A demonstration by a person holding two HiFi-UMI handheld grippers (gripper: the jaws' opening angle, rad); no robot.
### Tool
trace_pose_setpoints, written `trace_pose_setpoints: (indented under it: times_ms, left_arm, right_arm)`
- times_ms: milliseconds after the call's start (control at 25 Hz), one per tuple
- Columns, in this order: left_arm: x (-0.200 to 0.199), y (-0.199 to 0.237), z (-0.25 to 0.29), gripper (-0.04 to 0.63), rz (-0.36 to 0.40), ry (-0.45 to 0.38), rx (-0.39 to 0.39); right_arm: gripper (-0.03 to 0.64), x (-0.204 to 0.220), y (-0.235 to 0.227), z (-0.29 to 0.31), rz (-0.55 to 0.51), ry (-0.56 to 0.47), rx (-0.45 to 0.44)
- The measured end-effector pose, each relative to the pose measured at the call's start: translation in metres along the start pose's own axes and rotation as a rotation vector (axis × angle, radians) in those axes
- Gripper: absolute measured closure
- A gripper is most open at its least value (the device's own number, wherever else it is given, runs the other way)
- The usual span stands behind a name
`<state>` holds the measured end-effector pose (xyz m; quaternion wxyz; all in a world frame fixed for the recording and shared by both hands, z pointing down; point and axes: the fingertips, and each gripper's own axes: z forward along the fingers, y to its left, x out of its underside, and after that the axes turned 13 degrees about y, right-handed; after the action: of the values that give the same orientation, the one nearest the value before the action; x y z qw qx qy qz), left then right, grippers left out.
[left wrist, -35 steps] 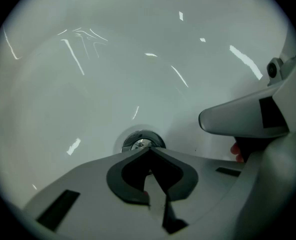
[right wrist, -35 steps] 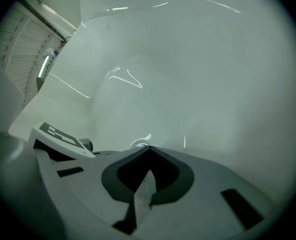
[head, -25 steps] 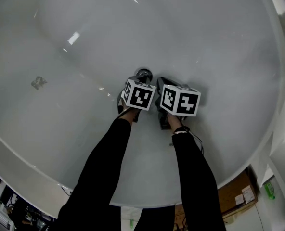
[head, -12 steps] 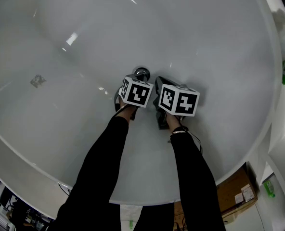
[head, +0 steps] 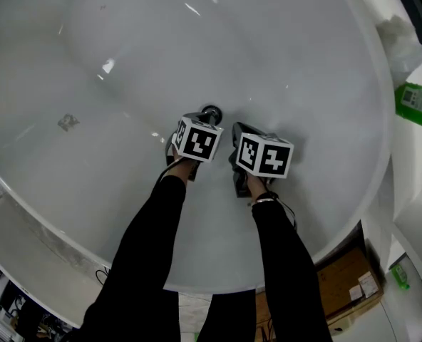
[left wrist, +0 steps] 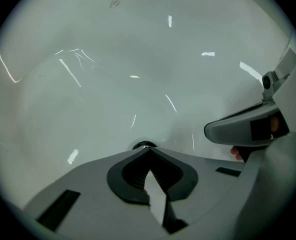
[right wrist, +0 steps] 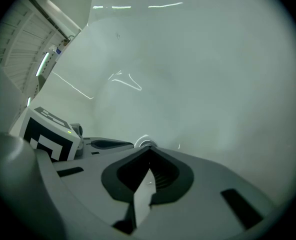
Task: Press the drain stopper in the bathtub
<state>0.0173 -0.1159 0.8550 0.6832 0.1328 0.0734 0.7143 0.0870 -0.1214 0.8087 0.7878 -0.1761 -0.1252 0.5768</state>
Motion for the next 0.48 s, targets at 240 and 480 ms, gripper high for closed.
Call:
trace_pose_setpoints:
  times_ms: [240, 480]
  left_arm:
    - [-0.004, -0.003, -0.039, 0.595, 0.029, -0.033, -0.011]
    - [-0.006, -0.011, -0.079, 0.595, 0.046, -0.060, -0.005]
  right_arm:
    - [0.623, -0.003, 0.022, -0.029, -0.013, -0.030, 0.014]
    - [0.623, 0.000, 0.043, -0.059, -0.016, -0.065, 0.022]
